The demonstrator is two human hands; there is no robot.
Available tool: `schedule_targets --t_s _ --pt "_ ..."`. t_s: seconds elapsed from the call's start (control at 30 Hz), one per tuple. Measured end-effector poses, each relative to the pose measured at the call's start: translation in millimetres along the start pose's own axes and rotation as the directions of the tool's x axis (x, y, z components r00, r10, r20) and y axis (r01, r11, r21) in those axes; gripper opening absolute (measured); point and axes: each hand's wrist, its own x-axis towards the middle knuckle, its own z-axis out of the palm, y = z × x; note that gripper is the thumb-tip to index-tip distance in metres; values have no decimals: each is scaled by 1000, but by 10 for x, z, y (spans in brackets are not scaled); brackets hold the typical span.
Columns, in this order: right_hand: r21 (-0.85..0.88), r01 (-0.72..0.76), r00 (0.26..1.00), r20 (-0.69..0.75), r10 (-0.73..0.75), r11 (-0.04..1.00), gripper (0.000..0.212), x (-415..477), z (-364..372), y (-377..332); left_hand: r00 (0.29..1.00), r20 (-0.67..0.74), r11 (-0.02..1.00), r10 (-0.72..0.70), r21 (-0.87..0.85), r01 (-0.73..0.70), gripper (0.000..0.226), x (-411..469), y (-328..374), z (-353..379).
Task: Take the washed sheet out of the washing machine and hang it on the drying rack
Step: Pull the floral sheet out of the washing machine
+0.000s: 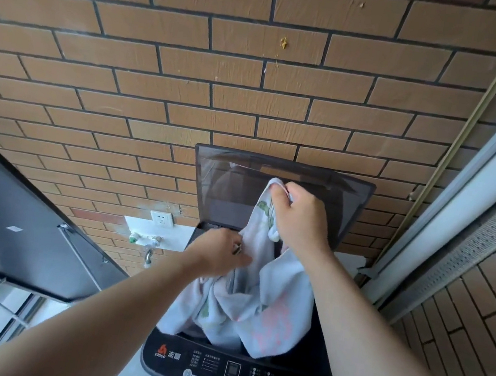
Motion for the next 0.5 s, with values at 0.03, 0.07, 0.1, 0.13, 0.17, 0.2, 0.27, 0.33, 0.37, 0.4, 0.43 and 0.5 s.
schedule_targets --t_s 0.03,0.07,0.1,0.13,0.17,0.2,0.27,0.33,0.37,0.4,0.43,0.5 --pt "-6 -3 1000 -8 3 1000 50 -5 -7 12 999 44 999 -6 47 4 34 -7 -19 36" --pt "-16 -13 1000 -17 13 1000 50 -10 -21 22 998 64 997 -16 77 11 32 -4 -46 64" --pt "-25 -29 999 -25 28 999 51 -9 -32 47 997 65 996 -30 84 25 30 10 -84 83" --pt "-39 -52 998 -35 51 998 51 -9 -49 72 998 41 997 -39 73 36 27 28 -117 86" --pt "-56 -72 996 -46 70 996 51 -2 -71 111 999 8 997 -41 63 41 22 43 -124 62" --pt "-93 -88 995 -49 84 992 48 4 -94 159 999 -37 998 -29 58 31 17 55 -118 24" --pt "-208 -111 994 -13 110 972 29 14 -150 254 990 -140 998 15 63 -6 9 86 -74 -106" --pt "-345 -152 980 72 188 926 22 3 -213 328 957 -280 996 71 68 -54 12 99 39 -299" --pt "-398 -165 967 115 227 903 33 -12 -236 361 929 -359 995 95 51 -82 9 97 115 -413" --pt "-447 -173 955 141 260 878 39 -26 -251 398 890 -443 994 104 17 -108 9 92 198 -525" --pt "-485 -176 948 152 280 857 43 -38 -255 412 845 -528 992 91 -30 -125 14 87 279 -628" --pt "-527 -176 937 168 305 832 51 -58 -243 427 774 -627 982 86 -77 -171 18 76 404 -765"
